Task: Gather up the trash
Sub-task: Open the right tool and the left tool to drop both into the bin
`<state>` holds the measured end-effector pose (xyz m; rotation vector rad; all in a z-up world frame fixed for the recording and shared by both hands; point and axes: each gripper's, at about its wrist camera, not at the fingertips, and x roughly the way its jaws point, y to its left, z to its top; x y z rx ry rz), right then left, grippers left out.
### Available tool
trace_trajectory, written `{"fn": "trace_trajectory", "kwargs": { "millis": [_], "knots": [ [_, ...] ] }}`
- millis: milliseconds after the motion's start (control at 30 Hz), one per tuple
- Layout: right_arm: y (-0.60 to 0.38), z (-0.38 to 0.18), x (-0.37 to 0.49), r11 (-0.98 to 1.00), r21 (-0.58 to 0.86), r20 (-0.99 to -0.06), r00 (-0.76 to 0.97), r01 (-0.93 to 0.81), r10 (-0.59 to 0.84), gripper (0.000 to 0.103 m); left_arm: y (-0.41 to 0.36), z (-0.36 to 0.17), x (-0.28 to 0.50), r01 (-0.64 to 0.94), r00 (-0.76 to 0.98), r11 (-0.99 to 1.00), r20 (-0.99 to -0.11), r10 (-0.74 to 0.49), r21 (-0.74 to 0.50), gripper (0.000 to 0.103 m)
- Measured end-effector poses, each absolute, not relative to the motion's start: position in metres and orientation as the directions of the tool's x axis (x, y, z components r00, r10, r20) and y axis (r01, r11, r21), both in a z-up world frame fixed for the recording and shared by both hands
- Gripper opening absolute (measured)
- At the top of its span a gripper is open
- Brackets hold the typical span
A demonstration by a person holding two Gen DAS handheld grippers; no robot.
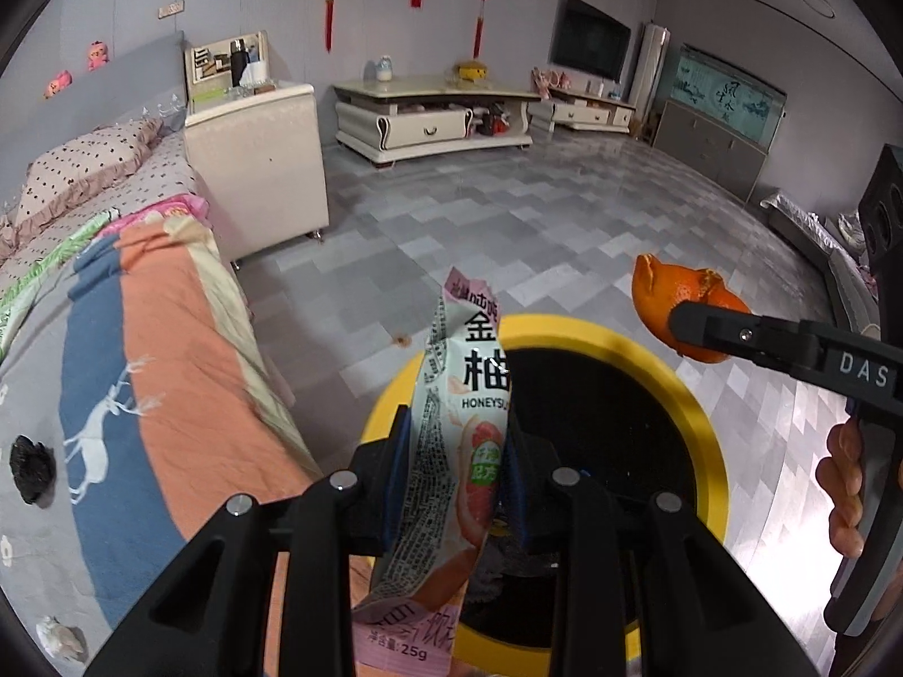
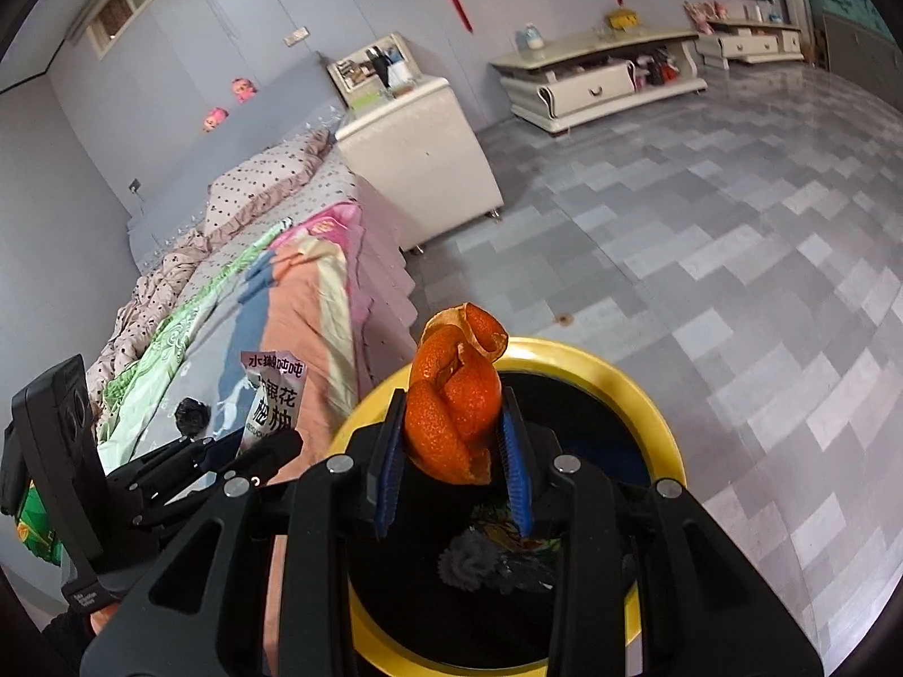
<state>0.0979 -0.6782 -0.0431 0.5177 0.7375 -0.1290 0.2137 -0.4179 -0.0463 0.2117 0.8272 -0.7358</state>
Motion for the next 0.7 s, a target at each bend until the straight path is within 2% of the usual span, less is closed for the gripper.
{"fn": "trace_trajectory", "kwargs": {
  "millis": [200,400,467,533,600,700],
  "knots": [
    [-0.683,-0.065,0.098,0.855,0.41,-0.696,0.715,0.317,0.069,0.03,-0.425,-0.061,0.21,0.68,0.42,0.725,-0.752,-0.508,-0.11,0.028],
    [-0.679,-0.056,0.1,0.856,0.399,-0.696,0.717,0.328,0.049,0.032,-0.425,-0.056,0.208,0.693,0.418,0.714,-0.748,-0.515,-0.104,0.03],
    [-0.679,-0.054,0.099,0.86,0.381,-0.7,0.713,0.34,0.028,0.033,-0.422,-0.055,0.208,0.689,0.417,0.716,-0.748,-0.516,-0.11,0.035],
    [-0.679,-0.052,0.099,0.859,0.368,-0.705,0.709,0.356,0.008,0.034,-0.419,-0.054,0.209,0.684,0.41,0.718,-0.748,-0.523,-0.128,0.052],
    [-0.681,-0.051,0.097,0.856,0.358,-0.705,0.709,0.374,-0.015,0.044,-0.413,-0.052,0.209,0.678,0.419,0.724,-0.742,-0.524,-0.129,0.057],
    [-0.681,-0.049,0.095,0.851,0.352,-0.709,0.705,0.389,-0.028,0.05,-0.402,-0.051,0.21,0.666,0.429,0.735,-0.741,-0.517,-0.127,0.067]
  ]
}}
